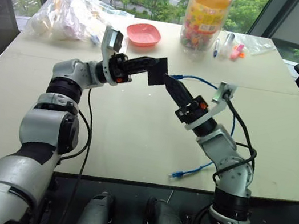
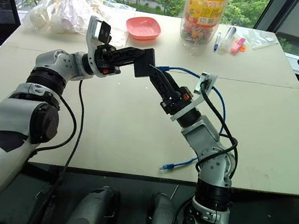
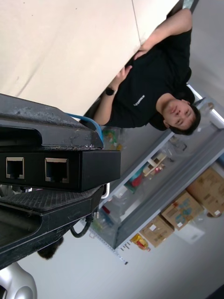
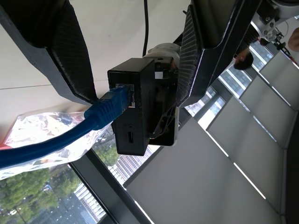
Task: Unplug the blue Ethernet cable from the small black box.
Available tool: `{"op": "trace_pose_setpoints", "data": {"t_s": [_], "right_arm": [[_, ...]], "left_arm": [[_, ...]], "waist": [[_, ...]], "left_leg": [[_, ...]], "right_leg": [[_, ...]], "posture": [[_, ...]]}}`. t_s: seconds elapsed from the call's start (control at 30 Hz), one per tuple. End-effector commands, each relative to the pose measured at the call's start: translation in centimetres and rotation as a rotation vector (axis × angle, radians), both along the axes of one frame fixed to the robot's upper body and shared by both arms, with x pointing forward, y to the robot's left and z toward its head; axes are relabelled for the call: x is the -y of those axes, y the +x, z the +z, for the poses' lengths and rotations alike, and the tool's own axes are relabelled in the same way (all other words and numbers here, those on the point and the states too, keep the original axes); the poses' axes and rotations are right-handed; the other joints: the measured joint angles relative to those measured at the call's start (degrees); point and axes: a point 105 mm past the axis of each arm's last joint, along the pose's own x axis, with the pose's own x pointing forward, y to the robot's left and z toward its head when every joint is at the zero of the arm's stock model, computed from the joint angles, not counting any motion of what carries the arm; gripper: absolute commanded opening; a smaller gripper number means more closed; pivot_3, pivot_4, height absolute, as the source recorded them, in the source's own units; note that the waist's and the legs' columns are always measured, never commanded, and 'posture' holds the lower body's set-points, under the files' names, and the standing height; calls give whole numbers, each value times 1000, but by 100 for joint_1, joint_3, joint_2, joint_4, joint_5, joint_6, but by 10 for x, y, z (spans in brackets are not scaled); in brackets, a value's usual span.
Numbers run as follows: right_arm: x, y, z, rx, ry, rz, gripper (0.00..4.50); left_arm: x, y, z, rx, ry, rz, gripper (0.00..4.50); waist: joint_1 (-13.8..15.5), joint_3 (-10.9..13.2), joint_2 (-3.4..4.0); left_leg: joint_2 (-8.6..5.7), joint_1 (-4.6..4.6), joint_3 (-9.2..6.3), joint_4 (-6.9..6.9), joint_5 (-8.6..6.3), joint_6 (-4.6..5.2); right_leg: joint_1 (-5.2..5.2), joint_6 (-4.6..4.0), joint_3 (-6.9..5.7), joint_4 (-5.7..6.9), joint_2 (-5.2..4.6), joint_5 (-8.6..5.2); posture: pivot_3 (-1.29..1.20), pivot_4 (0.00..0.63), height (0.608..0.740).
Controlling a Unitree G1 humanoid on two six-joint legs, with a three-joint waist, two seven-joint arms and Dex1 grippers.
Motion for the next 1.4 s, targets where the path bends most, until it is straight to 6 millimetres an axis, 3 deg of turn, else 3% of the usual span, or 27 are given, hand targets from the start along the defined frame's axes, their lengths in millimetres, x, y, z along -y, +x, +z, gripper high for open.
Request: {"op": "trace_pose_setpoints", "data": {"t_s": [0.03, 0.1, 0.13, 0.47, 0.63, 0.83, 0.9, 1.03, 1.1, 1.2, 1.37, 1.4], "right_arm": [[1, -2, 13, 43, 48, 2, 1251], [0, -2, 14, 45, 58, 4, 272], [0, -2, 14, 47, 64, 6, 9], [-2, 1, 13, 22, 92, -7, 9], [38, 23, 9, -12, 91, -169, 9], [63, 35, 16, 8, 45, -225, 9], [69, 42, 21, 25, -2, -247, 9], [98, 77, 27, 19, -190, -409, 9], [123, 106, 17, -52, -367, -543, 9], [152, 129, -3, -159, -534, -660, 9], [176, 138, -50, -293, -736, -727, 9], [178, 138, -55, -294, -764, -737, 410]], "left_arm": [[-3, -1, 13, 48, -31, 2, 487], [-2, -1, 13, 49, -30, 3, 487], [-2, -1, 13, 49, -31, 3, 487], [-6, 0, 12, 53, -29, 27, 487], [-29, -5, 16, 70, -13, 40, 487], [-47, -7, 18, 86, 23, 83, 487], [-46, 0, 13, 127, 92, 146, 487], [-28, 18, -1, 302, 278, 319, 487], [-16, 19, -5, 366, 294, 342, 487], [-4, 17, -8, 422, 295, 363, 487], [10, 17, -15, 470, 307, 403, 487], [12, 18, -16, 477, 313, 414, 487]], "waist": [[0, 0, 0], [0, 0, 0], [-1, 0, 0], [-1, 0, 0], [-19, 0, 1], [14, 1, 1], [4, 1, 1], [17, 1, 2], [18, 1, 2], [3, 1, 1], [-10, 1, 1], [-9, 1, 1]], "left_leg": [[0, 0, 0, 0, 0, 0], [0, 0, 0, 0, 0, 0], [0, -2, 0, 0, 0, 0], [0, -2, 0, -1, 0, 0], [2, -2, 0, -3, 0, 0], [0, -6, 1, -4, 0, 0], [0, -10, 0, -4, 0, 0], [-5, -11, 2, -2, 0, 0], [-6, -11, 10, -2, 0, 0], [-30, -22, 17, -5, 0, 2], [-37, -34, 32, -15, -2, 8], [-37, -34, 34, -16, -2, 8]], "right_leg": [[0, 0, 0, 0, 0, 0], [-1, 0, 0, 0, 0, 0], [-2, 0, -1, -1, 0, 0], [-2, -1, 0, -1, 0, -1], [-5, -1, 0, -1, 1, -1], [-7, -10, 0, -4, -1, -6], [-10, -15, -1, -4, -1, -9], [-10, -17, 1, -3, -6, -10], [-11, -17, 5, -6, -7, -9], [-23, -5, 10, -6, -10, -2], [-35, -5, 9, -2, -4, 5], [-35, -5, 10, -2, -5, 5]], "posture": [[0, 150, 740], [0, 150, 740], [0, 150, 740], [0, 150, 740], [0, 150, 740], [0, 150, 740], [0, 150, 740], [0, 150, 740], [0, 150, 740], [0, 150, 740], [0, 150, 740], [0, 150, 740]]}}
